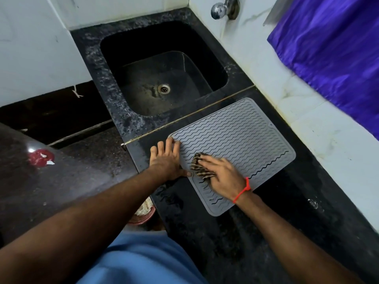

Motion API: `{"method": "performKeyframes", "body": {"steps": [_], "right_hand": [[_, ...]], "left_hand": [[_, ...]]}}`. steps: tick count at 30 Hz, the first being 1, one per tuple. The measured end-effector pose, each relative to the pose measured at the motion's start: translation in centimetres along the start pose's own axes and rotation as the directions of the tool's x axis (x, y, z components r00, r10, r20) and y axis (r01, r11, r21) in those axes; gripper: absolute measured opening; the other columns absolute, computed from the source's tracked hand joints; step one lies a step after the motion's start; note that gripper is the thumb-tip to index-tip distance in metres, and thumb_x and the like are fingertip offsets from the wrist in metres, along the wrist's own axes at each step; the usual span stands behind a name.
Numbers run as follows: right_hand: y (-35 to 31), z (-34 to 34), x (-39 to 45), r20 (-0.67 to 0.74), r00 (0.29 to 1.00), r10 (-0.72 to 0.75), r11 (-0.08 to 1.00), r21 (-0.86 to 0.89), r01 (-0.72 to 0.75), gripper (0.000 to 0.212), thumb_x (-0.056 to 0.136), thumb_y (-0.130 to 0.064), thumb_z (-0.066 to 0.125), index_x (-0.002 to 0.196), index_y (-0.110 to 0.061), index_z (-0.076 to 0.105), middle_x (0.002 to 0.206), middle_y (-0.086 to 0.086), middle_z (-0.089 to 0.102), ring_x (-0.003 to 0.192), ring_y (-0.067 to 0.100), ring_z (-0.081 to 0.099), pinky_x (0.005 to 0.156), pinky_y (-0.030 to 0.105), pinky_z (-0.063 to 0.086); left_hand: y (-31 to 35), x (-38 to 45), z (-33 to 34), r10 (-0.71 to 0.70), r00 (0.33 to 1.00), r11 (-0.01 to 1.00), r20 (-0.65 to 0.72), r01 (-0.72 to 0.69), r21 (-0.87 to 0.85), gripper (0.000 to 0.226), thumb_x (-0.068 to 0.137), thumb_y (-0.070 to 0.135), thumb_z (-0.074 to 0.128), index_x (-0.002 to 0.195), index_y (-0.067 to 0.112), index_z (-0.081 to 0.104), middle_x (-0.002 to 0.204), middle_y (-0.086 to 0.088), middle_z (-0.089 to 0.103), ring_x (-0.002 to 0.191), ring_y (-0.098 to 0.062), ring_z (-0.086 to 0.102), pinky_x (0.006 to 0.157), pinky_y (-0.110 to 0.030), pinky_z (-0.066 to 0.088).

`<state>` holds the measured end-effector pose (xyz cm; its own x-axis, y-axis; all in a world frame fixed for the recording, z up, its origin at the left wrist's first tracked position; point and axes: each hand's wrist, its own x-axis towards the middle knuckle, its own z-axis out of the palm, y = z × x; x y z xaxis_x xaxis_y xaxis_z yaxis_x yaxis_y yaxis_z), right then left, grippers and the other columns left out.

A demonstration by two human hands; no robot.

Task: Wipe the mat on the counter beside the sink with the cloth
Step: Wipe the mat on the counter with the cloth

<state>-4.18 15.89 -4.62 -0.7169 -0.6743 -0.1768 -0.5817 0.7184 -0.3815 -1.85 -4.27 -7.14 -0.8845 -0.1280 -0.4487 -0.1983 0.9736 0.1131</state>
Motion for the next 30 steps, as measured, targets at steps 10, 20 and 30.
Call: {"method": "performKeyframes", "body": {"steps": [10,20,30], "right_hand": [[8.9,-1.0,0.4,-0.001,0.985,-0.174,0.863,-0.482,0.152,0.06,0.067,-0.013,0.066,0.125,-0.023,0.061,0.137,0.002,0.055,0.093,0.033,0.057,0.073,0.043,0.053],[10.4,-3.9,2.3,-0.171,0.985,-0.029,0.922,-0.386,-0.039,0.062,0.074,-0.005,0.061,0.131,-0.028,0.055,0.143,-0.003,0.048,0.1,0.023,0.046,0.083,0.039,0.047],[12.5,0.1,0.7,-0.078,0.961,-0.267,0.824,-0.535,0.185,0.05,0.082,-0.013,0.045,0.127,-0.028,0.059,0.14,-0.002,0.051,0.103,0.036,0.055,0.076,0.045,0.049]], "left_hand": [[0.1,0.3,0.1,-0.013,0.999,0.999,0.034,0.011,0.051,0.113,0.068,0.083,0.058,0.149,0.022,0.009,0.157,-0.01,-0.001,0.134,-0.035,0.018,0.107,-0.052,0.02],[0.9,0.5,-0.3,-0.03,0.991,0.997,0.13,0.02,0.079,0.117,0.078,0.077,0.054,0.155,0.017,-0.01,0.16,-0.015,-0.016,0.143,-0.04,0.006,0.113,-0.054,0.013],[2.6,0.7,-0.8,0.037,0.976,0.972,0.216,-0.085,0.217,0.107,0.092,0.061,0.048,0.151,0.009,-0.025,0.16,-0.015,-0.026,0.147,-0.039,0.004,0.116,-0.052,0.012]]}}
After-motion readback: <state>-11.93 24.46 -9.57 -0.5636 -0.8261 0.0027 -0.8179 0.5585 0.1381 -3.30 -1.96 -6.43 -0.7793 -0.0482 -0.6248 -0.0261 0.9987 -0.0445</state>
